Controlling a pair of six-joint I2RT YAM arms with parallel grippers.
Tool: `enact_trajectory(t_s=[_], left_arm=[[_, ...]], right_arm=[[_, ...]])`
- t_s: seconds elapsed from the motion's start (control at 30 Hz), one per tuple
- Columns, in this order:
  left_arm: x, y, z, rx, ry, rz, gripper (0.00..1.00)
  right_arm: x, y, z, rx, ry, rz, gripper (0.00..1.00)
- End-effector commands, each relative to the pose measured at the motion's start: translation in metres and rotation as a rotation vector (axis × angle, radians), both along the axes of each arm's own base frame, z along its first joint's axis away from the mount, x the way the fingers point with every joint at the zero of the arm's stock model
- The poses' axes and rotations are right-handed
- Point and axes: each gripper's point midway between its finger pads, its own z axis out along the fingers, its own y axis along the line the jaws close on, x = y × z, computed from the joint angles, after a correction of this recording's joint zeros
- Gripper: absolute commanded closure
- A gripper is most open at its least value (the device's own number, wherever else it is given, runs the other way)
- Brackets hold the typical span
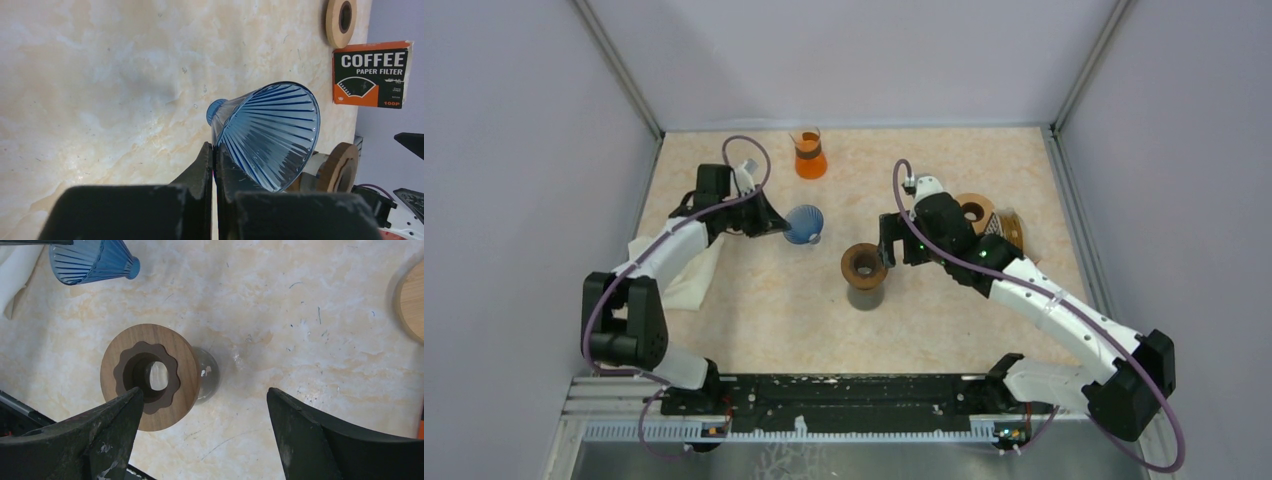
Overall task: Place the coffee filter in the dripper
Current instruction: Pick up the coffee dripper from the center of the board, then place the coffee dripper in the dripper holder.
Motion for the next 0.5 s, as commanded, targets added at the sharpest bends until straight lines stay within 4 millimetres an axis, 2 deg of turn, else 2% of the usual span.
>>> enact_trajectory(t_s=[0.0,0.23,0.47], left_arm=[[-0.007,0.000,0.040,0.048,-0.077,-0.050,1.00],[-0.021,-0.014,0.078,0.074,-0.128,-0.143,1.00],[-0.036,-0.032,0.107,0.093,-0.162,-0.207,1.00]], right_arm=[[0.008,0.005,0.047,0.099,-0.088,-0.017,0.07],[0.008,-0.002,0.057,0.100,-0.096,-0.055,0.07],[0.003,-0.003,0.070,0.137,-0.119,-0.049,0.07]])
